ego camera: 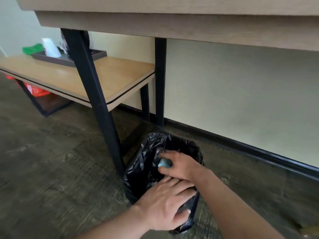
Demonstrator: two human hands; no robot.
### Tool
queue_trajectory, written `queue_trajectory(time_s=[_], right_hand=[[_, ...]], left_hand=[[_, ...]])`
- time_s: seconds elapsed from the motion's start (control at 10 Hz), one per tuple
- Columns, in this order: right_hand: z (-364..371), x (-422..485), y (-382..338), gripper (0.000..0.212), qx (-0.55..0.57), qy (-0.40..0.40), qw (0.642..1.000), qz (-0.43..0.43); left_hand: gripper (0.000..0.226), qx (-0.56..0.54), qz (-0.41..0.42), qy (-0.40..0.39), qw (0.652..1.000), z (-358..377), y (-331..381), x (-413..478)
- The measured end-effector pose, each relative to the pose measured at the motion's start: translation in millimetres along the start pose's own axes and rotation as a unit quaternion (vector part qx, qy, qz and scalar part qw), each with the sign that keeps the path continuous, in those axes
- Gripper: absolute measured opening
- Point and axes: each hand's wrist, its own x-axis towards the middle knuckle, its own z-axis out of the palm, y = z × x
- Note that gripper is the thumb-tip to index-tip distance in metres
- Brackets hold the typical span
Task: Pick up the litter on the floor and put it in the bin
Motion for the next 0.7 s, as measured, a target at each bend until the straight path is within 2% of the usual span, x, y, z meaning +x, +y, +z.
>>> queue_trajectory(time_s=[0.1,0.3,0.5,0.6,0.7], right_hand=[[-1,7,-2,0.052,-0.023,-0.079,0.996,0.030],[-6,3,0,0.048,0.003,-0.027,0.998,0.056],[-25,-14,4,0.048,-0.015,0.052,0.998,0.046],[-42,-29,11,0.051,-0.018,0.103,0.994,0.044],[-46,-52,17,0.056,-0.009,0.146,0.989,0.031]], left_hand=[[0.052,-0.009,-0.017,0.022,1.000,2,-1,-3],[0.044,-0.040,-0.041,0.063,0.996,0,0,-1],[0.037,-0.019,-0.121,0.100,0.987,-14,-19,-4],[0.041,0.018,-0.175,0.122,0.977,-30,-52,-11],[0.056,0.019,-0.239,0.115,0.964,-46,-76,-22]])
